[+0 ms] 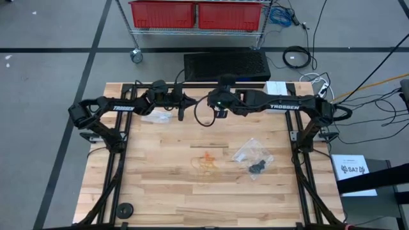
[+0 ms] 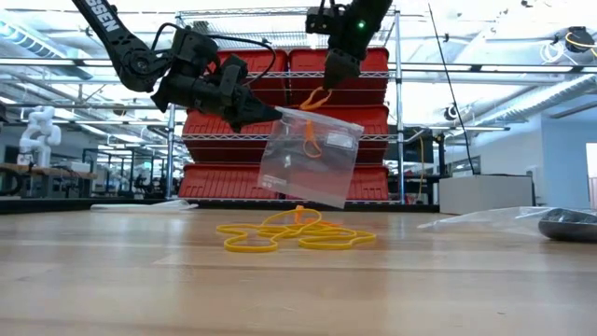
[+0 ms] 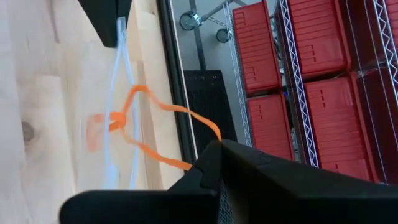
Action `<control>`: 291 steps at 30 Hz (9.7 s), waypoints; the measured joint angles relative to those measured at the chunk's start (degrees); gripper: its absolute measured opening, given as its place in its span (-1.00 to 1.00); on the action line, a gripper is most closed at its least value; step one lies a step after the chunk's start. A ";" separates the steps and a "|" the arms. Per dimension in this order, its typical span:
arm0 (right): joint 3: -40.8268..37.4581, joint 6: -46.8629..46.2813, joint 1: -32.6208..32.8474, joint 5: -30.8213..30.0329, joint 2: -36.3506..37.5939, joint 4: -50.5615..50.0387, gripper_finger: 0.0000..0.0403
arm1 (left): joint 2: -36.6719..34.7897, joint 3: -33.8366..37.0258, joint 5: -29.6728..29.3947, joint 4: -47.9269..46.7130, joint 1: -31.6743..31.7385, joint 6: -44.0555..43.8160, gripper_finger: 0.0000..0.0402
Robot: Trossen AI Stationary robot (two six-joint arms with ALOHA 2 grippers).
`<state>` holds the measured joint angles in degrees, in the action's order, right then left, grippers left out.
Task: Sort rubber bands
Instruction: Put the orange rubber band into the open transparent zip bag
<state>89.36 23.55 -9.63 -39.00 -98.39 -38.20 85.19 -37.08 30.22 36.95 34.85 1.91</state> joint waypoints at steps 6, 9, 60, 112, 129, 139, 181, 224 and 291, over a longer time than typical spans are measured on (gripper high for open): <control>0.00 -0.23 0.44 0.02 -2.28 -1.94 -1.00 | 0.00 0.00 0.00 -0.02 0.00 -0.04 -1.00; -0.02 0.10 0.37 -0.10 -3.51 -2.21 -1.00 | 0.00 0.00 0.00 -0.05 0.00 -0.04 -1.00; -0.04 -21.62 -6.95 37.64 -7.68 -6.68 -0.51 | 0.00 -0.04 -0.60 0.59 -1.64 -0.02 -1.00; -19.12 -58.90 4.11 60.53 -17.10 24.55 -0.36 | -0.02 3.63 0.07 1.51 8.63 -1.50 -1.00; -13.50 -44.68 1.97 49.78 -8.50 14.98 -0.99 | -0.02 3.63 0.22 1.48 8.63 -1.36 -1.00; -5.56 -28.21 -0.50 31.53 -2.29 13.14 -1.00 | -0.02 3.63 1.16 1.55 8.25 -1.00 -1.00; 1.77 -11.75 -10.32 25.68 -3.79 10.62 -1.00 | -0.02 3.48 1.22 1.53 6.99 0.07 -1.00; 1.75 0.04 -10.17 19.40 -7.73 13.54 -1.00 | -0.02 3.43 3.04 1.46 6.67 0.35 -1.00; 2.95 -5.56 -9.12 26.00 -10.60 5.42 -1.00 | 0.00 3.50 3.02 1.18 6.64 0.21 -1.00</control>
<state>92.31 17.99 -18.74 -13.01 -108.99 -32.77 85.19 -33.58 33.23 38.13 41.50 2.13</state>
